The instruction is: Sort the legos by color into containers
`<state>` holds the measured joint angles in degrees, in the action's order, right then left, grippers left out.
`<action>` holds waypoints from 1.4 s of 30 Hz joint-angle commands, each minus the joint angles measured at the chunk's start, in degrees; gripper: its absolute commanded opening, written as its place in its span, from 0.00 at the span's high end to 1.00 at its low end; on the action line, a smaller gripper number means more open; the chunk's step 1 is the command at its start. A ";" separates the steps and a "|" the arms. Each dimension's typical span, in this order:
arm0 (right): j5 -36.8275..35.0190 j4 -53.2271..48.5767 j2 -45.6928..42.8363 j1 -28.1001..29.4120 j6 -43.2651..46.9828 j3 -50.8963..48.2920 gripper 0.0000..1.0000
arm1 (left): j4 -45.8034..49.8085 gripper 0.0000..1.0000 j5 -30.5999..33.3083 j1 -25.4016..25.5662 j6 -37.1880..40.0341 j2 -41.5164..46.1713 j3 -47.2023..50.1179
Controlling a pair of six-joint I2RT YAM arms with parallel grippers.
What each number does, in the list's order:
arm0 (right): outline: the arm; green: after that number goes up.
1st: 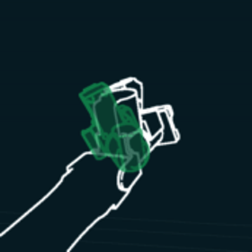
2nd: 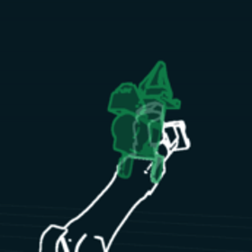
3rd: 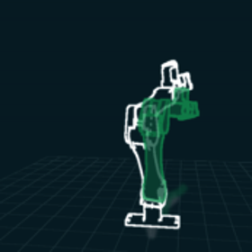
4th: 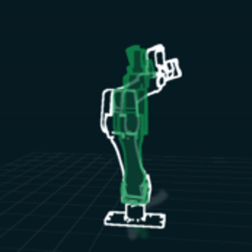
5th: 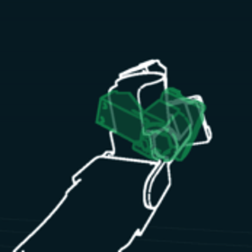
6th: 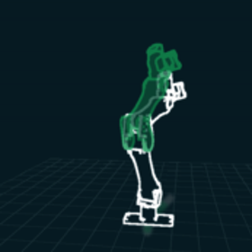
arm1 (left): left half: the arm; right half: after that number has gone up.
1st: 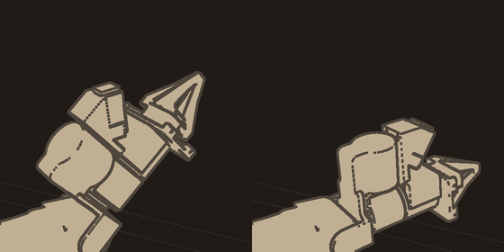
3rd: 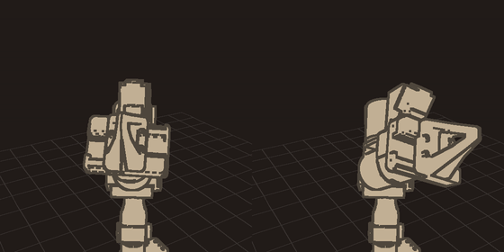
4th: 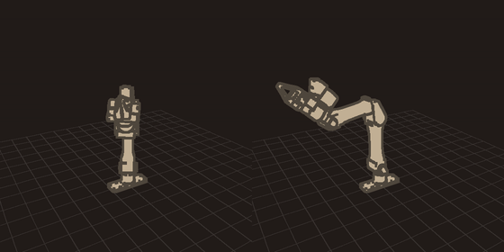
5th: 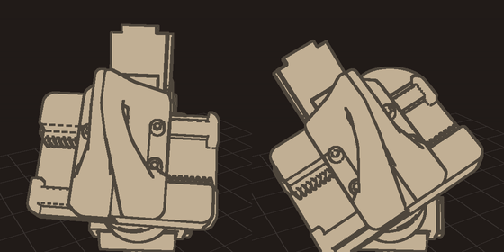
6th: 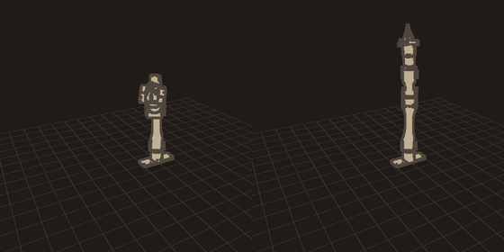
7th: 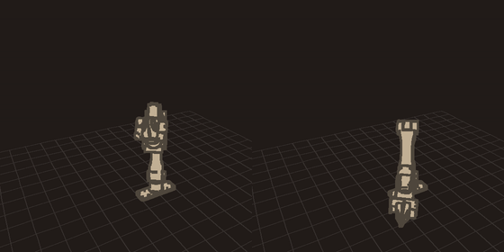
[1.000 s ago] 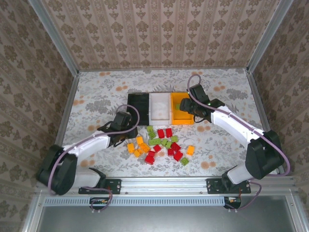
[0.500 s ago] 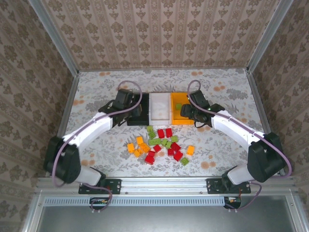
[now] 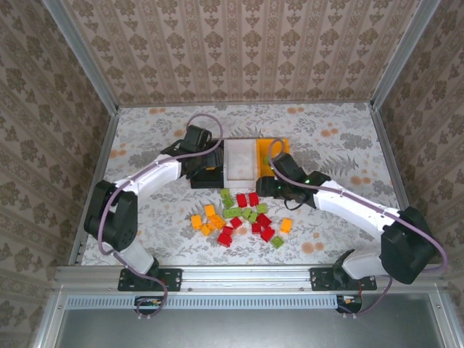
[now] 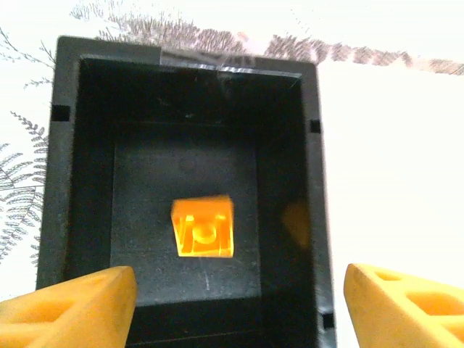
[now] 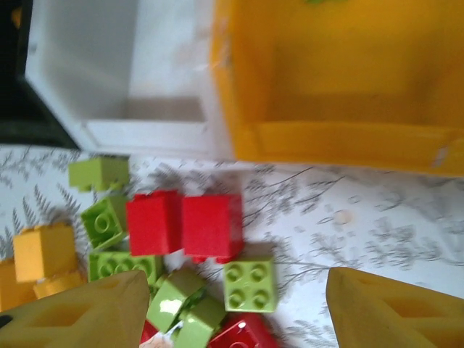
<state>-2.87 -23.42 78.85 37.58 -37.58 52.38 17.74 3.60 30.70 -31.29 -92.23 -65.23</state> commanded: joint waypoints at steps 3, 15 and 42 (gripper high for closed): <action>-0.46 4.01 6.51 2.39 -2.80 0.96 0.33 | -0.78 0.05 -3.59 1.18 -2.56 12.74 4.00; -2.46 3.46 16.33 5.39 -2.65 6.17 0.35 | 1.45 0.00 -2.79 3.49 -8.76 35.51 21.96; -5.30 -4.96 10.41 5.22 3.78 12.00 0.76 | 4.90 0.00 0.01 3.32 -9.05 41.24 26.96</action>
<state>-7.70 -25.02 93.93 42.74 -36.73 59.51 21.21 2.70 33.89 -39.51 -52.36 -39.22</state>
